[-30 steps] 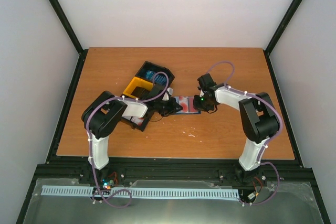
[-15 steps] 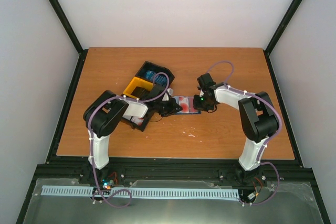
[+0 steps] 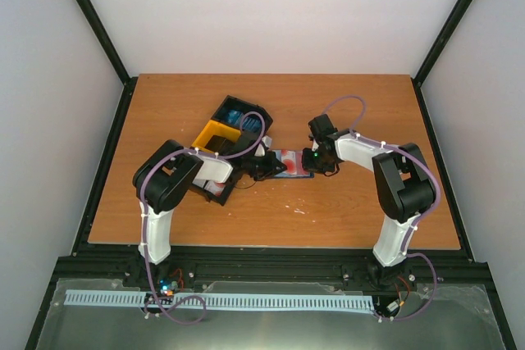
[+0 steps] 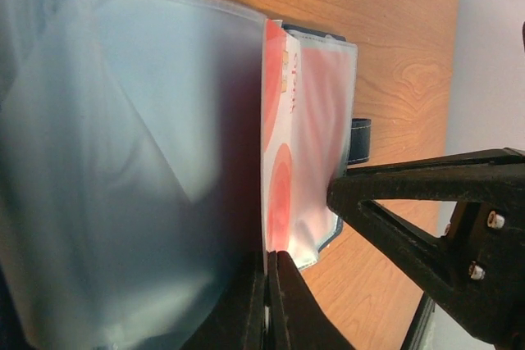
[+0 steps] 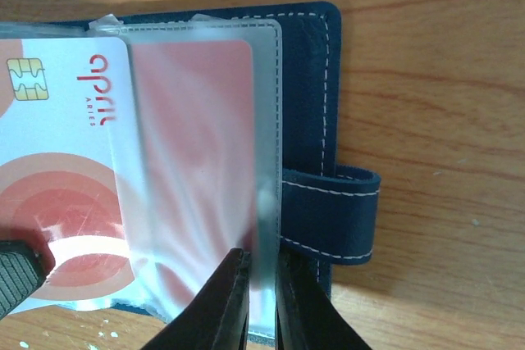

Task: Put the credit cards into the card holder
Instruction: Insert the credit card into the card holder.

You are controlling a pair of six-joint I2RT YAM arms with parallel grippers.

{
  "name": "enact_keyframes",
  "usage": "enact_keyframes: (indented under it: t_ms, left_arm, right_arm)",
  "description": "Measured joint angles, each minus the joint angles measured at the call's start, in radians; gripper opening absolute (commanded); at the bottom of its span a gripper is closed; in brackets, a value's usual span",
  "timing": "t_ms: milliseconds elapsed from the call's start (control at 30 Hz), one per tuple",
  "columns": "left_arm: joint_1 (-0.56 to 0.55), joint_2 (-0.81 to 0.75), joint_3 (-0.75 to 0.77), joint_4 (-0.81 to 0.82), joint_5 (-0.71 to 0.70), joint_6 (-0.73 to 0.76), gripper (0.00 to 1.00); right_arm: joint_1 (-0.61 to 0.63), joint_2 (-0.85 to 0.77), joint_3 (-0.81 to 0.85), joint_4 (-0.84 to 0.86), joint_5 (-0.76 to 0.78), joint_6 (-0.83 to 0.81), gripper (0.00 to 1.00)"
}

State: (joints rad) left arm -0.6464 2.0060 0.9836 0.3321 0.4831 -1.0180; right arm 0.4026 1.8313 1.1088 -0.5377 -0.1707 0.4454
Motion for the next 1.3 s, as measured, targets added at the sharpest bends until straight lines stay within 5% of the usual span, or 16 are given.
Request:
enact_keyframes:
  t_ms: [633,1067,1300]
  left_arm:
    - [-0.003,0.044,-0.018,0.114,0.091,-0.192,0.03]
    - [-0.021,0.004,0.056,-0.086,0.038,-0.109,0.53]
    - [-0.031,-0.014,0.174,-0.352,-0.021,-0.056,0.55]
  right_arm:
    - [-0.001,0.000,-0.003,0.007,-0.006,0.006,0.10]
    - [-0.001,0.002,-0.003,0.022,-0.024,0.007,0.10]
    - [-0.001,0.003,-0.006,0.032,-0.029,0.012,0.10]
